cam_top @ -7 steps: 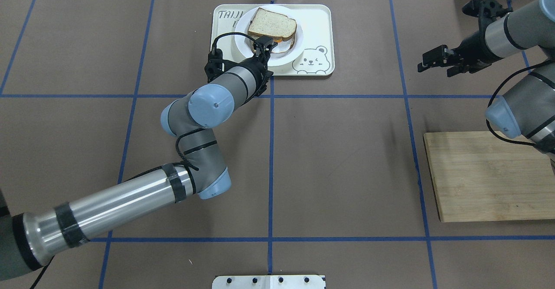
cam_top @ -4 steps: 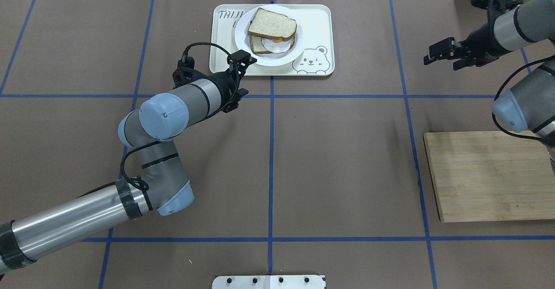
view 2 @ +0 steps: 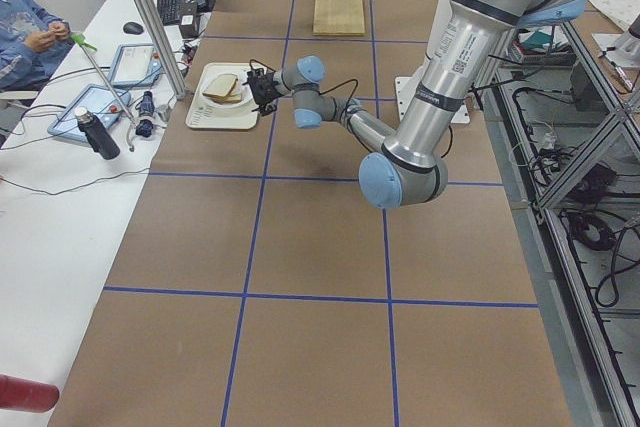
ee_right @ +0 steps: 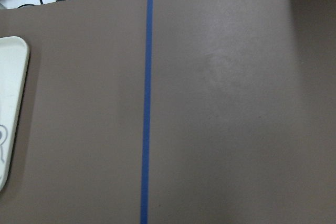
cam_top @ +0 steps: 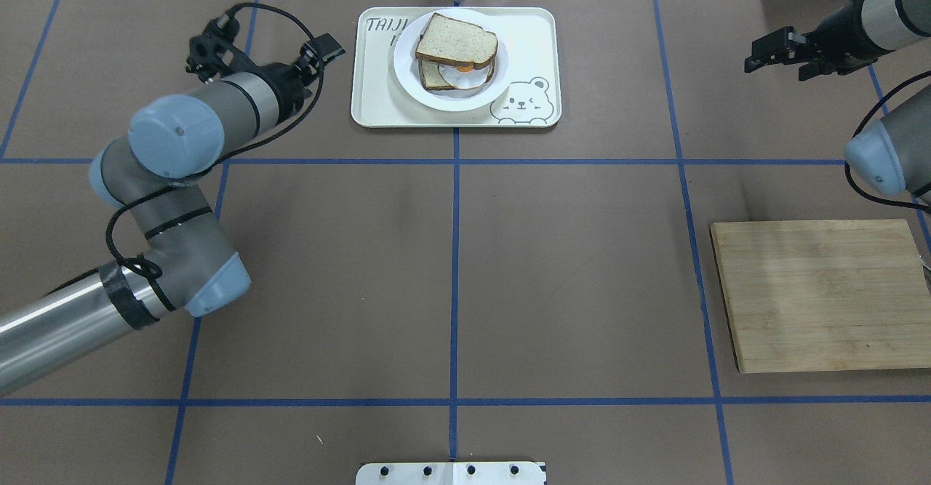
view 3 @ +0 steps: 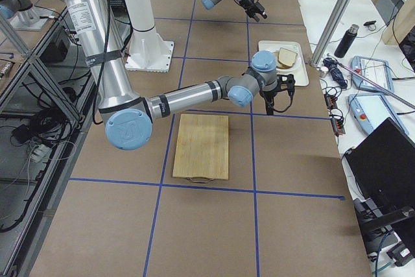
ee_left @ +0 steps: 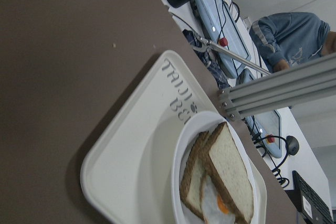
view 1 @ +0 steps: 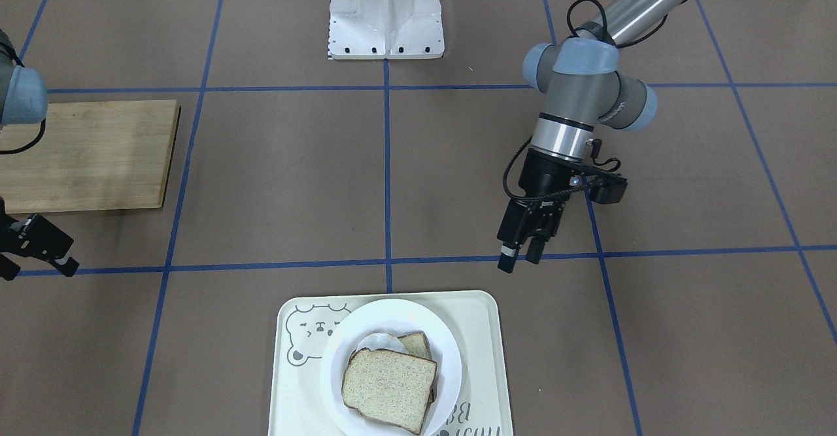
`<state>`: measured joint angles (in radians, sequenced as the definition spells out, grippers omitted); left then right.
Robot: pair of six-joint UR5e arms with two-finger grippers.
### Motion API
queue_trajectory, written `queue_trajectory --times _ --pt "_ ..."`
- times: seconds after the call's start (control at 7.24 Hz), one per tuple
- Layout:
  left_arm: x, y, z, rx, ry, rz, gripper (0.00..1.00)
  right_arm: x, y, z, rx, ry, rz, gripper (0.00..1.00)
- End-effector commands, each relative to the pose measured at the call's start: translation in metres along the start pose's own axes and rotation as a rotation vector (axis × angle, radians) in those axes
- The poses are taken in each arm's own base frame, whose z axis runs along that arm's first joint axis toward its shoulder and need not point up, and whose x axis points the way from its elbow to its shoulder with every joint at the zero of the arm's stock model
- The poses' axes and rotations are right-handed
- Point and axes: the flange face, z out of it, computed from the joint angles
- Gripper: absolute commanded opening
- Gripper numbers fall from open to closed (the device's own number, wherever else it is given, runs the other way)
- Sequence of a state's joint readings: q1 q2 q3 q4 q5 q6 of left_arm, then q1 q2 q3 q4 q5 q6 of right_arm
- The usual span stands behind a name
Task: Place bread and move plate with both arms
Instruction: 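Release the plate and withdraw the left gripper upward and back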
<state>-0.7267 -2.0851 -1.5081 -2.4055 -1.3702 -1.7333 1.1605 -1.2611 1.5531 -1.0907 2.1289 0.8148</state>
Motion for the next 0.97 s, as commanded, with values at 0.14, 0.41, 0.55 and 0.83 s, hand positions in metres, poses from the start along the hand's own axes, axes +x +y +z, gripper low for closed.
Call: queue_trajectory --times 0.14,0.41,0.55,0.83 --pt "-0.040 -0.133 -0.019 0.152 -0.253 0.431 0.97 0.025 -0.031 -0.019 0.038 0.136 -0.095 1.00" --pt "-0.079 -0.192 -0.036 0.132 -0.353 0.708 0.98 0.034 -0.030 -0.022 0.026 0.126 -0.088 1.00" --pt "-0.097 -0.232 -0.050 0.042 -0.372 0.764 0.98 0.052 -0.038 -0.038 0.031 0.128 -0.078 1.00" --pt "-0.106 -0.338 -0.117 -0.246 -0.405 0.851 0.98 0.090 -0.054 -0.073 -0.013 0.109 -0.114 1.00"
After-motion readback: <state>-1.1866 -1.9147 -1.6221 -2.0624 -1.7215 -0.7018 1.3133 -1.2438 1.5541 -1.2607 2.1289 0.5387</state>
